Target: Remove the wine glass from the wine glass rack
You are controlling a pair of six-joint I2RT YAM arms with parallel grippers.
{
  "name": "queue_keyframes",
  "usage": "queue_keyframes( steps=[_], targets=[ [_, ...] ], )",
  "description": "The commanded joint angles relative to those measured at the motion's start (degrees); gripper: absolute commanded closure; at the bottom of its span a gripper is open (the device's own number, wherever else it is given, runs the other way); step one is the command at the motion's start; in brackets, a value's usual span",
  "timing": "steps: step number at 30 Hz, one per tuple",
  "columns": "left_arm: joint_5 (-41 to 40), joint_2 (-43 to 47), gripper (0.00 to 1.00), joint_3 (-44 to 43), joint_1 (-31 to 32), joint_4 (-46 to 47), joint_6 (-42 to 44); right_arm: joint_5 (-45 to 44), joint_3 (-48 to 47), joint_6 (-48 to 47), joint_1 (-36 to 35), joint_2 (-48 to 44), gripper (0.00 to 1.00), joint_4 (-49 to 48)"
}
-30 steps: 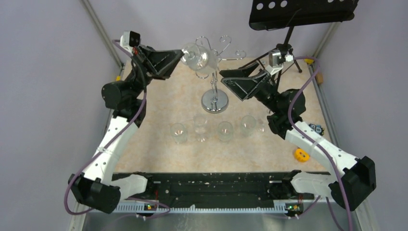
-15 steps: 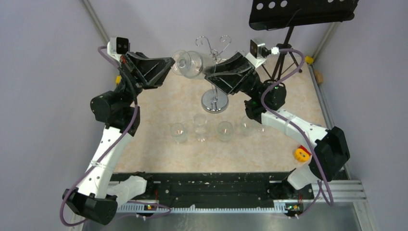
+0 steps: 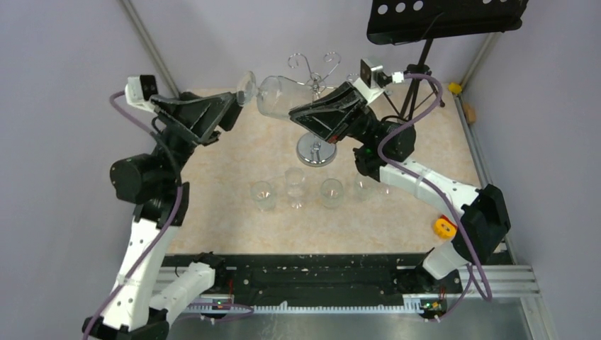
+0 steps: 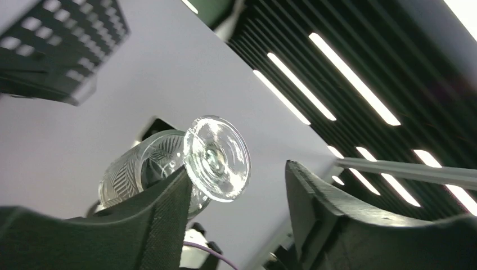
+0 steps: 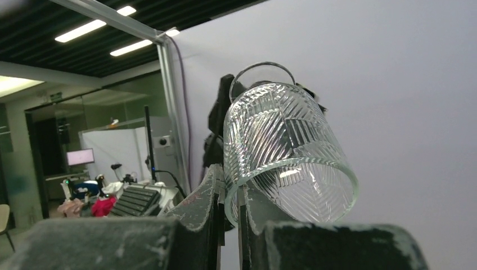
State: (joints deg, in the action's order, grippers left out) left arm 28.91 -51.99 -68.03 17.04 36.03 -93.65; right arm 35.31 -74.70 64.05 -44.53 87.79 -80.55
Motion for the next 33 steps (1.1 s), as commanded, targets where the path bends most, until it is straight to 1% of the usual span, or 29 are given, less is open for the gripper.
queue_keyframes(
  steps=[1, 3, 4, 7, 8, 9, 11, 14, 16, 20, 23, 25, 27, 28, 33],
  targets=[
    [-11.4, 10.5, 0.34, -2.4, 0.2, -24.4, 26.2, -5.6, -1.5, -12.8, -2.4, -4.5, 1.0, 11.8],
    [-21.3, 14.0, 0.33, -4.0, 0.2, -37.5, 35.9, -10.2, -1.6, -19.2, -3.8, -6.3, 1.0, 22.9],
    [-25.9, 15.4, 0.33, -4.3, 0.2, -42.0, 39.8, -13.3, -2.0, -24.3, -4.8, -6.9, 1.0, 28.1],
    [-39.0, 17.4, 0.33, -6.7, 0.2, -53.7, 50.3, -21.2, -5.4, -35.0, -8.8, -6.3, 1.0, 43.4],
    [-42.7, 17.5, 0.33, -7.9, 0.2, -58.7, 53.4, -23.2, -7.8, -37.1, -10.0, -5.4, 1.0, 48.1],
    [-46.0, 17.3, 0.33, -9.2, 0.2, -62.1, 56.4, -25.0, -9.8, -38.5, -11.0, -4.2, 1.0, 52.8],
    [-54.9, 16.8, 0.33, -12.1, 0.2, -68.6, 60.8, -27.4, -14.1, -39.9, -12.4, -1.1, 1.0, 62.2],
    [-62.8, 16.8, 0.33, -14.1, 0.2, -72.8, 66.8, -28.6, -20.8, -42.8, -14.7, 4.9, 1.0, 74.9],
    [-66.0, 16.9, 0.33, -14.8, 0.2, -74.2, 69.8, -30.9, -25.4, -46.9, -18.0, 9.4, 1.0, 83.2],
    [-70.1, 16.7, 0.33, -15.5, 0.2, -75.7, 72.7, -35.9, -37.6, -54.7, -23.8, 20.5, 1.0, 99.7],
    [-72.4, 16.5, 0.33, -15.8, 0.2, -75.9, 74.5, -40.1, -49.0, -59.0, -26.7, 31.4, 1.0, 113.7],
    [-73.5, 16.5, 0.32, -16.0, 0.2, -76.0, 75.4, -41.9, -56.5, -60.6, -28.0, 37.7, 1.0, 120.8],
    [-74.6, 16.6, 0.32, -16.3, 0.2, -76.1, 76.1, -42.1, -62.3, -60.9, -28.7, 42.2, 1.0, 125.2],
    [-75.1, 16.6, 0.32, -16.5, 0.2, -76.1, 76.5, -41.9, -63.5, -60.8, -28.9, 43.6, 1.0, 126.2],
    [-75.7, 17.3, 0.32, -16.8, 0.2, -75.4, 77.4, -41.7, -62.6, -60.4, -29.1, 45.7, 1.0, 126.6]
  ],
)
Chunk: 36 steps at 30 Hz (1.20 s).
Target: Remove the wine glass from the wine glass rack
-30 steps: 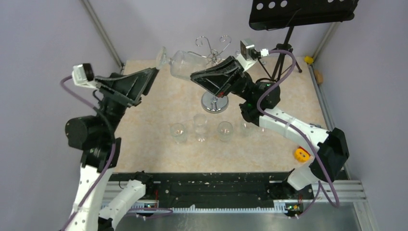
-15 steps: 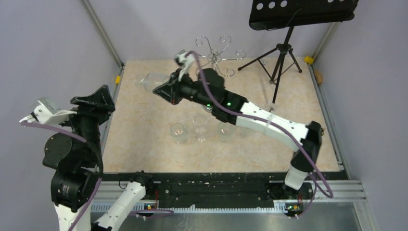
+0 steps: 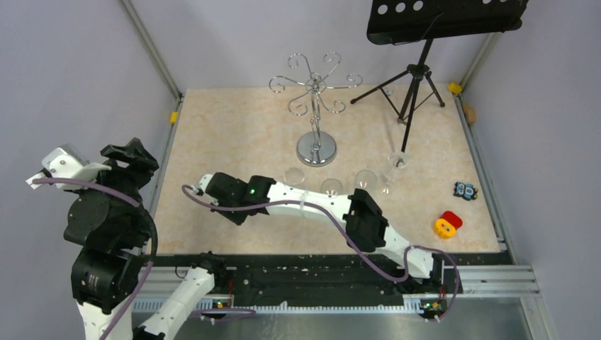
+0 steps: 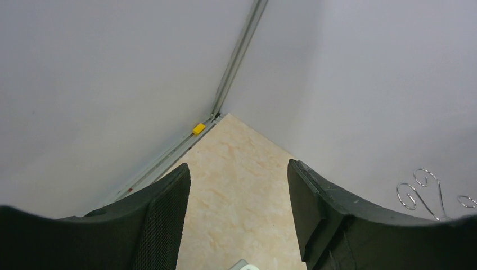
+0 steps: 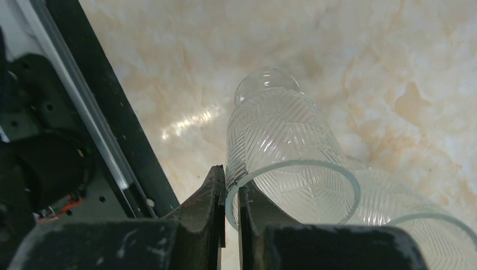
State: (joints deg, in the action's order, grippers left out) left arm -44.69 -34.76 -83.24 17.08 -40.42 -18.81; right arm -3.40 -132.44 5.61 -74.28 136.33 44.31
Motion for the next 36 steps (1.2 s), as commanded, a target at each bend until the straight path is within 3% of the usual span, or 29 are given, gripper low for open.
queue_keyframes(
  steps=[1, 14, 21, 32, 36],
  targets=[
    [-2.1, 0.3, 0.32, -1.6, 0.1, 1.2, 2.7, -2.9, -4.2, -2.1, 0.6, -2.8, 1.0, 1.6],
    [-1.4, 1.1, 0.32, -1.7, 0.1, 1.5, 2.6, -4.0, -4.3, -9.6, -0.3, -0.4, 1.0, 1.9],
    [-0.2, 0.6, 0.32, -1.5, 0.1, 1.7, 2.2, -5.9, -5.1, -15.3, -0.6, 0.6, 0.84, 2.6],
    [0.2, 0.2, 0.32, -1.7, 0.1, 1.9, 2.2, -7.3, -3.5, -24.1, -1.5, 2.6, 0.8, -0.7],
    [0.3, 0.1, 0.32, -1.8, 0.1, 1.9, 2.2, -8.5, -3.7, -24.7, -2.0, 3.0, 0.73, -3.8]
  ],
)
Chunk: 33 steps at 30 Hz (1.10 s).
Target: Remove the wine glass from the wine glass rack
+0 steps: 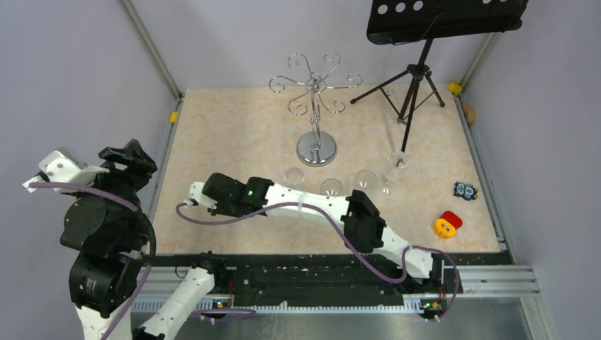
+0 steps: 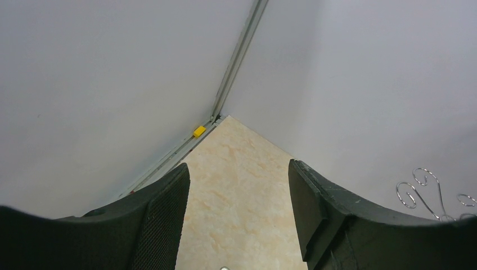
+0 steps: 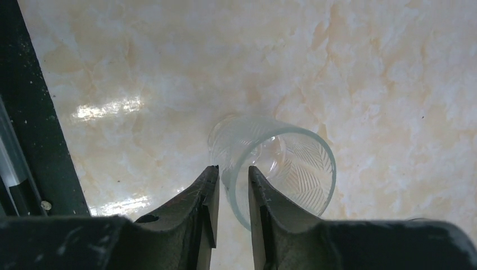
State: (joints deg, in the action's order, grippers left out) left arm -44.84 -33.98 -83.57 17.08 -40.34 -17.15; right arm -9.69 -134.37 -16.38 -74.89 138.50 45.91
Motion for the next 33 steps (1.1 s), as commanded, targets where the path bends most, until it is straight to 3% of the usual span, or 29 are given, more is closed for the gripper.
queue_keyframes(
  steps=[1, 10, 19, 25, 33],
  targets=[
    [0.5, -0.8, 0.31, -1.6, 0.1, 1.8, 0.6, -2.6, -1.9, -2.6, -1.4, 0.8, 0.71, -6.2],
    [1.4, -0.8, 0.31, -2.6, 0.1, 0.9, 0.7, -5.0, -3.4, 0.3, -1.4, -2.6, 0.48, -10.2],
    [8.5, -0.2, 0.3, -4.3, 0.1, 0.5, 0.1, -4.0, 1.2, 8.0, -1.4, -12.7, 0.44, -11.3],
    [20.0, -0.2, 0.28, -3.7, 0.1, 1.1, 0.6, -6.2, 12.2, 12.3, -1.1, -24.0, 0.44, -13.3],
    [35.1, -0.4, 0.22, 2.3, 0.1, 1.4, 2.0, -19.2, 33.4, 13.9, -0.4, -47.1, 0.42, -16.1]
  ],
)
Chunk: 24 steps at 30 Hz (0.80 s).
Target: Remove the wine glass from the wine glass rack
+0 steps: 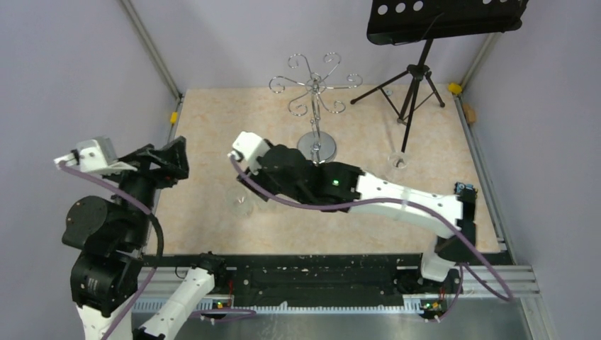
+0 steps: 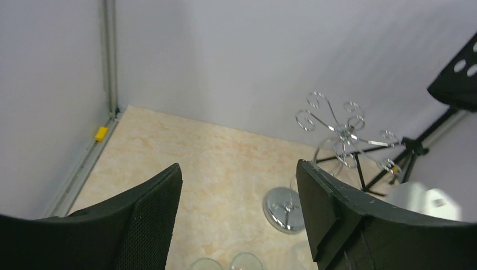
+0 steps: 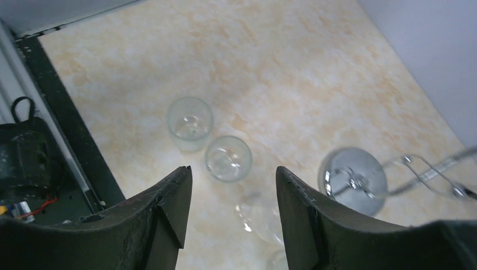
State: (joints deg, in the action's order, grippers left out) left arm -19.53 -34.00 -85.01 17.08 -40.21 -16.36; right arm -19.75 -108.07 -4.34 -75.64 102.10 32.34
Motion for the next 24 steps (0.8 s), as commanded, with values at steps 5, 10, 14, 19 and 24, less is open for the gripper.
queue_keyframes(
  steps=[5, 10, 14, 19, 24],
  targets=[
    [12.4, 1.4, 0.14, 10.5, 0.1, 1.6, -0.3, -21.4, 21.0, 2.1, 1.1, -26.0, 0.32, -5.1],
    [9.9, 4.6, 0.05, 15.3, 0.1, 1.7, -1.3, -34.1, 31.4, 0.1, 1.4, -40.4, 0.19, -6.8],
    [2.9, 7.4, 0.03, 17.8, 0.1, 0.1, -2.5, -42.2, 36.7, -1.2, 1.5, -52.4, 0.19, -8.6],
    [-1.8, 10.0, 0.02, 18.7, 0.1, -1.1, -2.4, -46.6, 41.3, -3.1, 1.5, -65.7, 0.19, -14.5],
    [-6.0, 12.1, 0.01, 18.2, 0.1, -1.7, -2.0, -47.1, 43.1, -2.5, 1.5, -75.5, 0.21, -16.8]
  ],
)
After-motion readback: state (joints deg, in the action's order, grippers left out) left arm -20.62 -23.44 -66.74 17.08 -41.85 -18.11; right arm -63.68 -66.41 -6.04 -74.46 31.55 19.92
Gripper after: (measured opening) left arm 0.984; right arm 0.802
